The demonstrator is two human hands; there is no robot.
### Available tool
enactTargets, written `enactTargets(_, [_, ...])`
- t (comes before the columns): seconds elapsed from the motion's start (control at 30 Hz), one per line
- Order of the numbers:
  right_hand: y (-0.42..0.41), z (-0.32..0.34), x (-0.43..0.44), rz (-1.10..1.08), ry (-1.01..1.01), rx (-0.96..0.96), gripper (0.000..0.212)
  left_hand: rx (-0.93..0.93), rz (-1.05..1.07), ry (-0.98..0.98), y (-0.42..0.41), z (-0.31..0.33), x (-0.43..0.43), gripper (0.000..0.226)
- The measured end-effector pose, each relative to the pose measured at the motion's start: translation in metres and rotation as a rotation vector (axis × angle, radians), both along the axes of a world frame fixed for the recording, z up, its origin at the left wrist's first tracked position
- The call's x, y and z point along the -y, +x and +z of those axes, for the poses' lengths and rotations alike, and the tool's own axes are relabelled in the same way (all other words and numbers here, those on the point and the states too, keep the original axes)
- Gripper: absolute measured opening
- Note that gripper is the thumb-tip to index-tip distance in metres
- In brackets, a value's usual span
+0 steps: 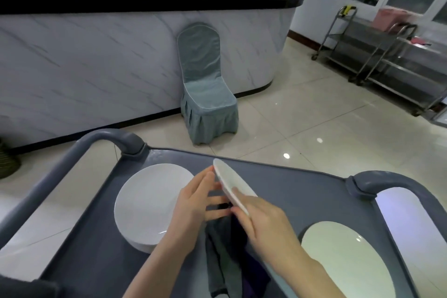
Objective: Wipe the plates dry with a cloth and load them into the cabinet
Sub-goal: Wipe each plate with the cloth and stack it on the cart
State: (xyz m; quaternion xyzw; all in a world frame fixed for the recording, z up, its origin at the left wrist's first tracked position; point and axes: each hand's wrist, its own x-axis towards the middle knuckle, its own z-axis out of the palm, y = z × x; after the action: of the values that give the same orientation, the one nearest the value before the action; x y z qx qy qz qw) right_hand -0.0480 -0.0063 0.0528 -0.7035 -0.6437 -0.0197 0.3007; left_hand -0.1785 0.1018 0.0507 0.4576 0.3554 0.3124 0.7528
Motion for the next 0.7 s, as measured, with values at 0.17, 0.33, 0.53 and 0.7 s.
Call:
enactTargets(0.17, [-0.027,-0.007,-0.015,0.154,-0.200,0.203,0.050,-0.095,0.145,-0.069,-0.026,-0.013,-0.012,0.038])
enactTargets(0.33, [-0.026,-0.008,-0.040,0.244,-0.572,-0.133,0.083,-0.102,0.270,-0.171,-0.054,-0.036,-0.030,0.031])
enactTargets(0.53, [-0.019,-0.035,-0.063,-0.376,-0.260,-0.468,0.040,-0.103,0.352,-0.230,-0.090,-0.054,-0.055,0.034])
enactTargets(0.7, [-0.031,-0.053,-0.084,-0.492,-0.203,-0.971,0.032,-0.148,0.301,-0.188,-0.113,-0.065,-0.061,0.038])
